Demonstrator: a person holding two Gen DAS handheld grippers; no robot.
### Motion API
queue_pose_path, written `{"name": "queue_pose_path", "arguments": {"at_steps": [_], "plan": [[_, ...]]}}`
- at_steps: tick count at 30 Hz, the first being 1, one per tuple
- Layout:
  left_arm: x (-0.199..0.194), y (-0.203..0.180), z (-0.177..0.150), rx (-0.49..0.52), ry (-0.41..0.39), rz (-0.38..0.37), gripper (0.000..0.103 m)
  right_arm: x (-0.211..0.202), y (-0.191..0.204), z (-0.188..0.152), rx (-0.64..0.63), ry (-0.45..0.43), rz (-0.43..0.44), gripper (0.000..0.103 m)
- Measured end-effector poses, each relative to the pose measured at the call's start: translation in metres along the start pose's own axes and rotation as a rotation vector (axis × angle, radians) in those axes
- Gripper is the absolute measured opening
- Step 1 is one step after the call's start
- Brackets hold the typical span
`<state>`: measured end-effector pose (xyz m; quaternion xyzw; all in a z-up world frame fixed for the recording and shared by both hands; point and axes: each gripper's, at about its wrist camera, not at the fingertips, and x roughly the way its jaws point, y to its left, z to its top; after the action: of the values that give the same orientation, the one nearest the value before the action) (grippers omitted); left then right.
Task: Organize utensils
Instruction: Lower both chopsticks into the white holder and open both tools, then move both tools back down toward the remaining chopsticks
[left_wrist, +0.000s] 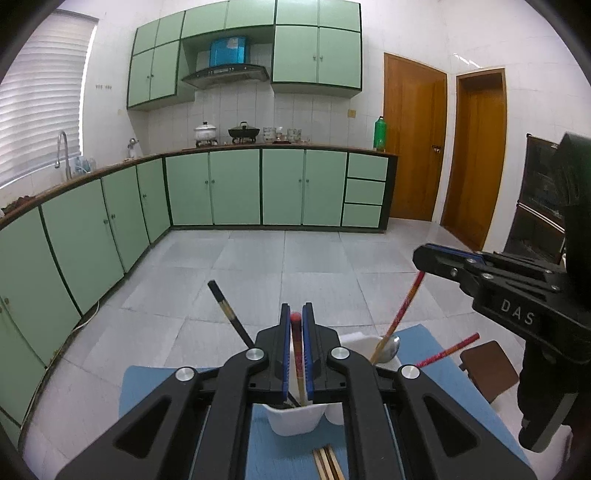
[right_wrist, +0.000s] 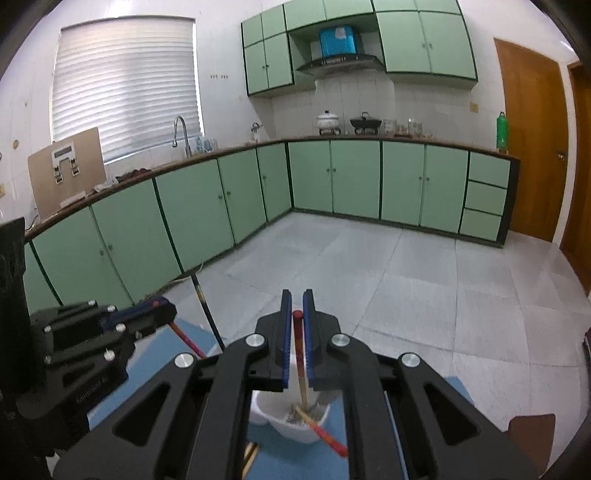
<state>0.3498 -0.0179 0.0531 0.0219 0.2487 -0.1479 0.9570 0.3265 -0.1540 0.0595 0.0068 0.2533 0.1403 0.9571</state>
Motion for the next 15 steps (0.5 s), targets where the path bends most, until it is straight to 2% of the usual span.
{"name": "queue_pose_path", "arguments": {"at_steps": [2, 4, 6, 9, 11, 13, 15], "plan": [[-0.010, 0.001, -0.002, -0.008, -0.011, -0.001, 0.015, -0.009, -0.002, -0.002, 0.014, -0.011, -0.014, 0.016], [-0.022, 0.003, -0.002, -0.014, -0.026, 0.005, 0.021, -0.025, -0.005, -0.003, 0.032, -0.034, -0.025, 0.032], [-0.034, 0.004, -0.002, -0.016, -0.046, 0.009, 0.031, -0.042, -0.007, -0.007, 0.037, -0.055, -0.032, 0.036], [-0.058, 0.002, -0.011, -0.011, -0.066, 0.027, 0.043, -0.065, -0.009, -0.020, 0.046, -0.071, -0.039, 0.051], [-0.072, -0.001, -0.020, -0.011, -0.075, 0.030, 0.050, -0.081, -0.007, -0.033, 0.042, -0.074, -0.038, 0.057], [-0.085, -0.003, -0.036, -0.023, -0.069, 0.031, 0.056, -0.095, -0.003, -0.052, 0.036, -0.073, -0.054, 0.072], [-0.094, -0.005, -0.052, -0.039, -0.057, 0.034, 0.062, -0.104, 0.001, -0.072, 0.026, -0.059, -0.065, 0.074]]}}
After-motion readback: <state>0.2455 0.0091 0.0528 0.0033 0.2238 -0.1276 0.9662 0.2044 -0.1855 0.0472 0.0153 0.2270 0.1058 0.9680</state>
